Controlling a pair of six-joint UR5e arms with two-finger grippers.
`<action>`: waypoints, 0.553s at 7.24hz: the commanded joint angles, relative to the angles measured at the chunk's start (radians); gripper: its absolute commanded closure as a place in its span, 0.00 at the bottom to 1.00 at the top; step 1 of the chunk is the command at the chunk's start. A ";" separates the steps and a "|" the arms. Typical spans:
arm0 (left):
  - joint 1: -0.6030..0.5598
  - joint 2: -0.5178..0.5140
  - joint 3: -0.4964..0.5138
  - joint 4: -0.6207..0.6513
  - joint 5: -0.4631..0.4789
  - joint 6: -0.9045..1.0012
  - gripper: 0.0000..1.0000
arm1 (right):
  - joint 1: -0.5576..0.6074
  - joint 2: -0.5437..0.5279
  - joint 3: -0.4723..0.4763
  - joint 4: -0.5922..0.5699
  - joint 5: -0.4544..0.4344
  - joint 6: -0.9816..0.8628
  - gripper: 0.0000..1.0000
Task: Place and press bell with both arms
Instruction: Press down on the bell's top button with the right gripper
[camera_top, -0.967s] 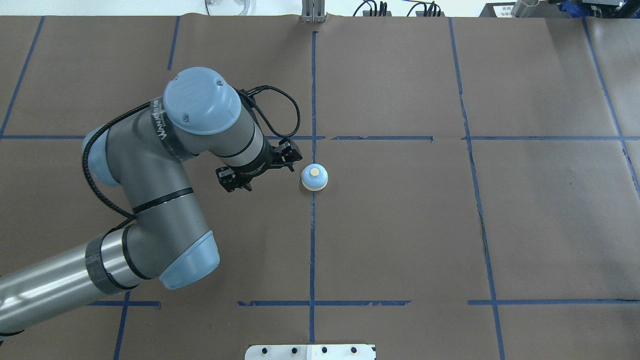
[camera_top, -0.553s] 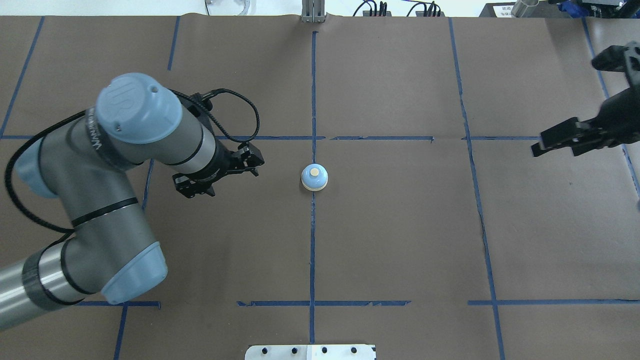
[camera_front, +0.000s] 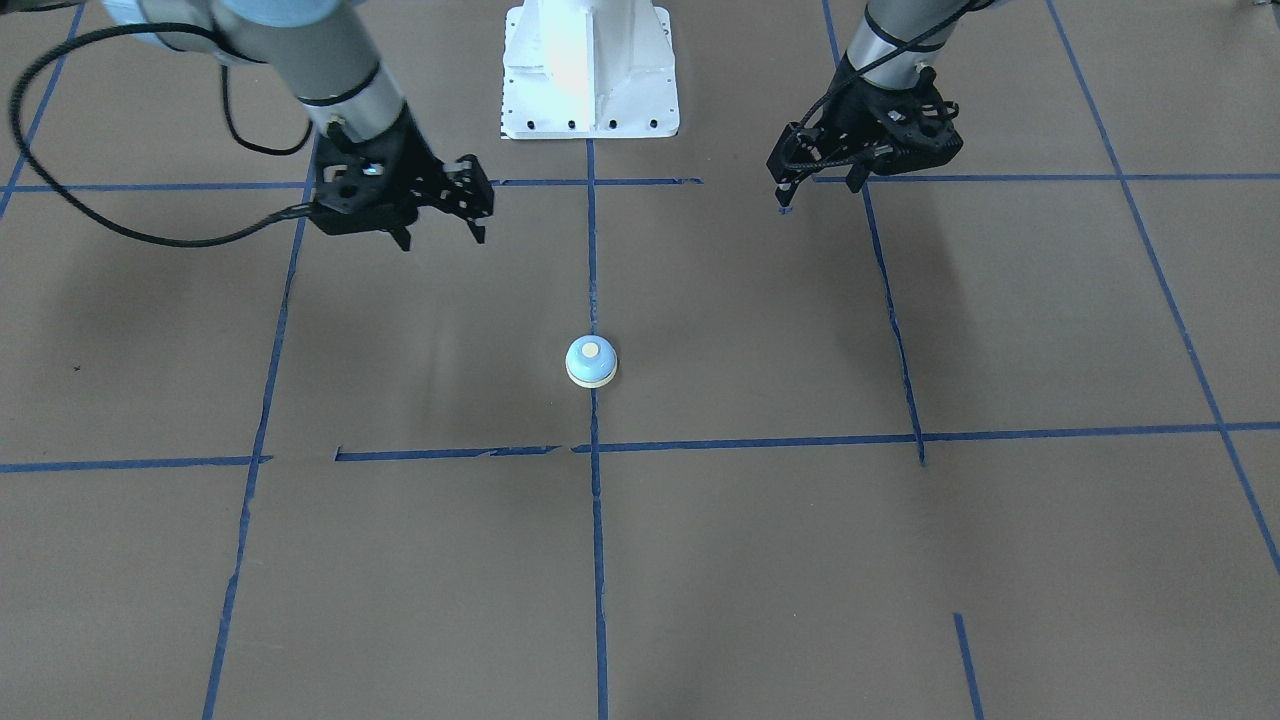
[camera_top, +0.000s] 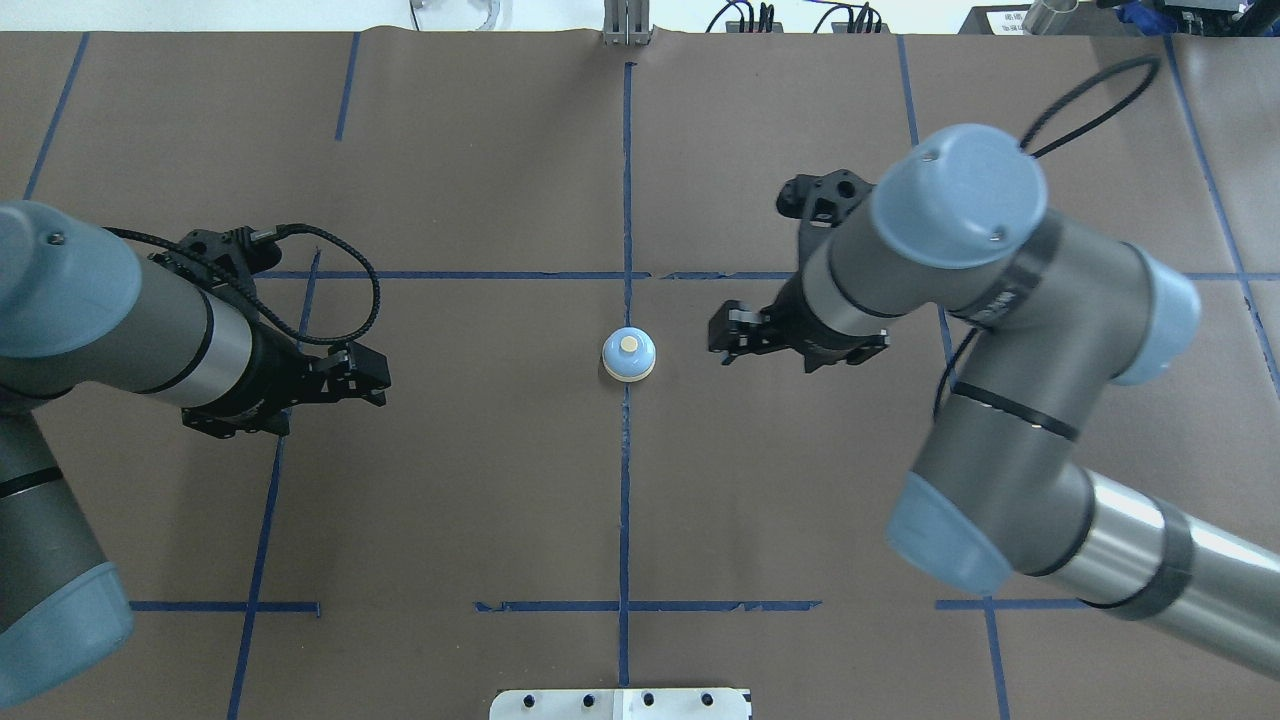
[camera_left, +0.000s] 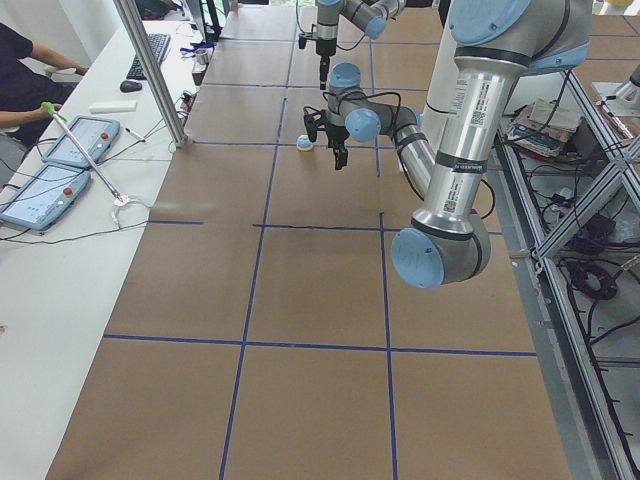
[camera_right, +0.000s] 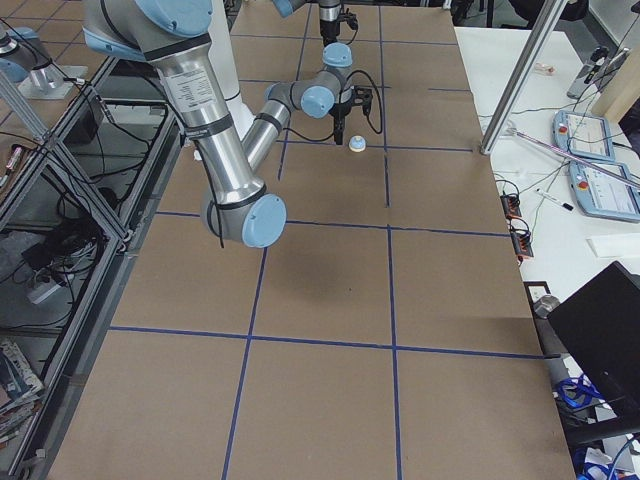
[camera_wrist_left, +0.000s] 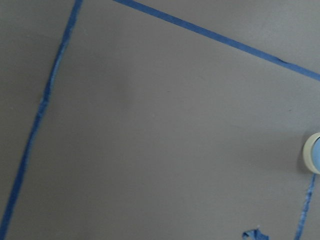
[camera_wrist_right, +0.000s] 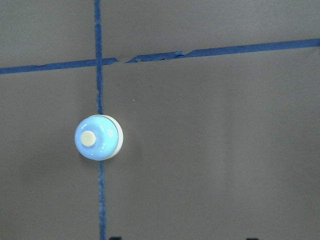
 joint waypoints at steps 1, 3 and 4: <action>-0.006 0.033 -0.027 0.003 0.007 0.017 0.00 | -0.048 0.218 -0.259 -0.021 -0.045 0.116 0.97; -0.003 0.030 -0.021 0.001 0.012 0.017 0.00 | -0.051 0.297 -0.407 -0.021 -0.042 0.087 1.00; -0.003 0.026 -0.024 0.001 0.012 0.017 0.00 | -0.052 0.307 -0.430 -0.021 -0.043 0.072 1.00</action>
